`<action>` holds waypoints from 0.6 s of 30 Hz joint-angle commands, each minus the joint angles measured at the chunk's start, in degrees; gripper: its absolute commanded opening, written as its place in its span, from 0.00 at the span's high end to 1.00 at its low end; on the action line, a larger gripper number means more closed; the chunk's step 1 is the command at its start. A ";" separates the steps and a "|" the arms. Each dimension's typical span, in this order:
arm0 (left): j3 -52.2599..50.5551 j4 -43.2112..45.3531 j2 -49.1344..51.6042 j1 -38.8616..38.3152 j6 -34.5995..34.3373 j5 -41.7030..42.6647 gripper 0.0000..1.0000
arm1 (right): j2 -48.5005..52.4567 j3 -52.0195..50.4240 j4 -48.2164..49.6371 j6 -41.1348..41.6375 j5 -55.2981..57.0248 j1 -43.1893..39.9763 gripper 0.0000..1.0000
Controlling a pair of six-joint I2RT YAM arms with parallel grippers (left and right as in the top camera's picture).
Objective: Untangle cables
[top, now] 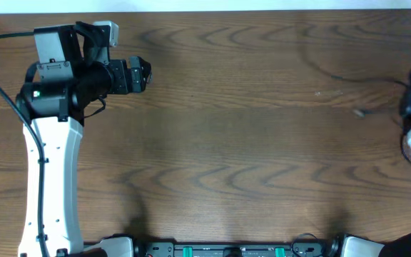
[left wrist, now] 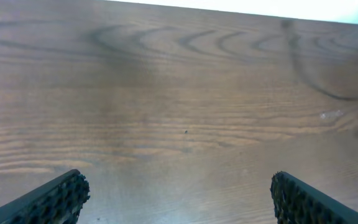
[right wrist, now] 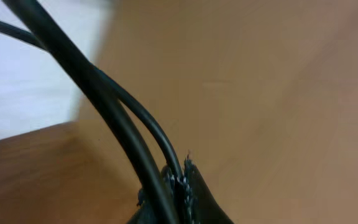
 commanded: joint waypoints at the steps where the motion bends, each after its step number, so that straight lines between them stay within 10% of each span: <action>1: 0.72 0.07 0.59 0.22 -1.18 -0.11 0.07 | -0.85 0.92 1.38 -5.97 6.82 -3.15 0.99; 18: 0.72 -0.52 0.59 0.24 -1.33 -0.20 0.07 | 4.52 0.90 -3.19 0.42 -5.14 -8.72 0.99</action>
